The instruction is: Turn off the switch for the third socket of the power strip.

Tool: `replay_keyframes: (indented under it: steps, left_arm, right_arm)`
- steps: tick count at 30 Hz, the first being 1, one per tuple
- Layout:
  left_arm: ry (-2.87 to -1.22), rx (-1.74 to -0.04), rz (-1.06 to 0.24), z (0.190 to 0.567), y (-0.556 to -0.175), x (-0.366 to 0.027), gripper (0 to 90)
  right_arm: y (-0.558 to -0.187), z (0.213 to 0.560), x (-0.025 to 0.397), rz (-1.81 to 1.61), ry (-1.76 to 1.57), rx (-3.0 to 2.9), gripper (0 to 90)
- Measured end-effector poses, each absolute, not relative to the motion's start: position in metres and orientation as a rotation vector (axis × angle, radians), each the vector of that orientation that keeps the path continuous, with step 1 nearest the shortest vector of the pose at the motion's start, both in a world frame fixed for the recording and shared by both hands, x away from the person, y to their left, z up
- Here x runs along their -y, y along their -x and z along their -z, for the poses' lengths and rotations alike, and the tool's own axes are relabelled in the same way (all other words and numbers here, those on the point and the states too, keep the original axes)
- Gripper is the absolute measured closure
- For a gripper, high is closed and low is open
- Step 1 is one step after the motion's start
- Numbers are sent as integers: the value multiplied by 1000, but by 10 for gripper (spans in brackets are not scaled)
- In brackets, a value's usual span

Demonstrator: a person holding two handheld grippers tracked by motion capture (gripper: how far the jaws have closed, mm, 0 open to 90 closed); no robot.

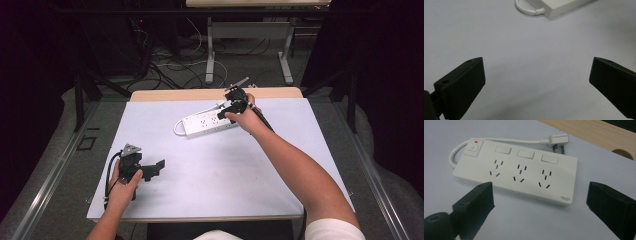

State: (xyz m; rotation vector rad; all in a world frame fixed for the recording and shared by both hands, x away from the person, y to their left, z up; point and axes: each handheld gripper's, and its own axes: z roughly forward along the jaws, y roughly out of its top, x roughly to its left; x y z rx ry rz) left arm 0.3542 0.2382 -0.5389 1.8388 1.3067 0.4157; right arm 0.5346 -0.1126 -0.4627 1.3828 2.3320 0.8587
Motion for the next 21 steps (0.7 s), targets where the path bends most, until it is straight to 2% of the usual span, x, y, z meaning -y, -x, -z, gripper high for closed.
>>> replay_keyframes:
  steps: [6, 21]
  left_arm:
    - [-1843, -1305, -419, 539, -354, -238, 3]
    - [-1855, -1292, -419, 539, -354, -237, 3]
  right_arm:
    - [-526, 460, 128, -865, -1381, -2312, 0]
    - [-498, 453, 158, -917, -1371, -2318, 0]
